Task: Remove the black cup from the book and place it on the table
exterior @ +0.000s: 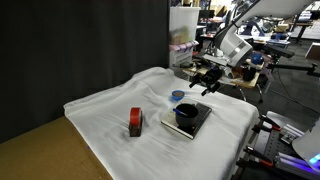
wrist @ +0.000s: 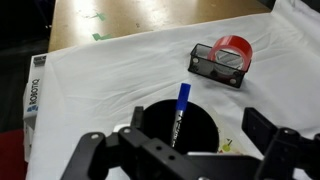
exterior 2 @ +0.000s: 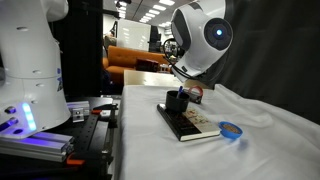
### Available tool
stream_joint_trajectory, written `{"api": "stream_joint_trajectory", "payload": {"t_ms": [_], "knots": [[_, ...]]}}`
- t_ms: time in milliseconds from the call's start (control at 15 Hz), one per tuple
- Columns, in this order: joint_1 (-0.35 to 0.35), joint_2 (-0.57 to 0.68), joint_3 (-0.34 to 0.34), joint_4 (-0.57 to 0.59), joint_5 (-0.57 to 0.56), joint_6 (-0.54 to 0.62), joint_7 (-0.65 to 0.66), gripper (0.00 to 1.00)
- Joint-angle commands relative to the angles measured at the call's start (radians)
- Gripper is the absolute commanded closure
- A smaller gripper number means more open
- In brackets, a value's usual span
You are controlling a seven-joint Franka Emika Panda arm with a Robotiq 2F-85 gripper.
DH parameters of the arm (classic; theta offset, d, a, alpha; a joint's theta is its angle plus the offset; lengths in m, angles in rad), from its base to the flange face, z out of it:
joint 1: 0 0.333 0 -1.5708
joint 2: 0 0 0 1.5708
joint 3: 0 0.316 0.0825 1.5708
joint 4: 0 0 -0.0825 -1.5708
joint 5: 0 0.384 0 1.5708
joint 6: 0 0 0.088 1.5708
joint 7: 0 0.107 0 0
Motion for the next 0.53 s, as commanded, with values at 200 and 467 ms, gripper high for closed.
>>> {"api": "stream_joint_trajectory", "payload": {"t_ms": [200, 467], "knots": [[-0.004, 0.002, -0.003, 0.001, -0.003, -0.010, -0.006, 0.00], [0.001, 0.004, -0.001, 0.000, 0.002, 0.013, -0.004, 0.00]]}}
